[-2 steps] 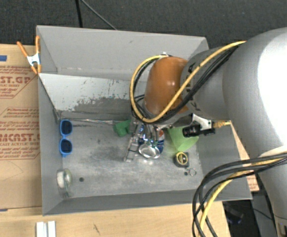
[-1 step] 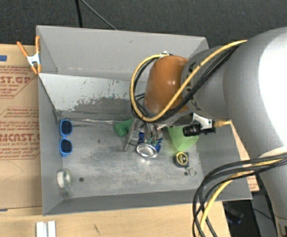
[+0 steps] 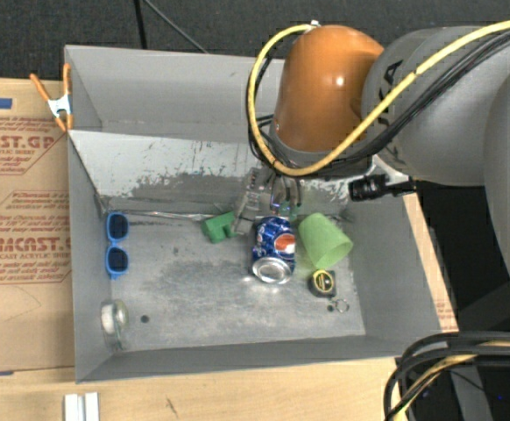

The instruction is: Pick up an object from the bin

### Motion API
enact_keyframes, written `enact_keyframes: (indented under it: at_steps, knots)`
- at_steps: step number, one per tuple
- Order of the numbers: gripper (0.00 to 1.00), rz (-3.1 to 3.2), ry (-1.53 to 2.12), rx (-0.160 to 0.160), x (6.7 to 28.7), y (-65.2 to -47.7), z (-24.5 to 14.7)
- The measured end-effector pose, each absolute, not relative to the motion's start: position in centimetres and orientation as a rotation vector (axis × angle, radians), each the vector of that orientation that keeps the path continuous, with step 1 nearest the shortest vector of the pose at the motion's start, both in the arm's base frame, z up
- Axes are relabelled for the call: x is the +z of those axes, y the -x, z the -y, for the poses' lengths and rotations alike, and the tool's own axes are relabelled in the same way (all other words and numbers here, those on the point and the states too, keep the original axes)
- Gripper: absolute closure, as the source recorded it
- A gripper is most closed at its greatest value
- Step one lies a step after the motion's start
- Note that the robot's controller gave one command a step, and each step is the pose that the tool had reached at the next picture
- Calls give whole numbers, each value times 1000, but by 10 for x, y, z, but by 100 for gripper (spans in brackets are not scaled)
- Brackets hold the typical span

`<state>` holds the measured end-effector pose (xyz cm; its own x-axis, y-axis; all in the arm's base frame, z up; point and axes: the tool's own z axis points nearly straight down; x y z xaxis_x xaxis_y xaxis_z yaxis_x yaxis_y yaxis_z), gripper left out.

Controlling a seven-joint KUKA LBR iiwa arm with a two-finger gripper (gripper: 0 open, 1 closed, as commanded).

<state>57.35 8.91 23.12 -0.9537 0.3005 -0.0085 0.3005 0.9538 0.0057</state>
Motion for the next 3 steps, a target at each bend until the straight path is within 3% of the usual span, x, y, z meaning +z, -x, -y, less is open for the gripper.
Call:
enact_keyframes:
  at_steps: [1,2,3]
  knots:
    - [100,-3144,75,0,129,-554,-85]
    - [100,-3135,51,0,171,-562,-62]
    - [100,-3101,519,2,110,-547,-88]
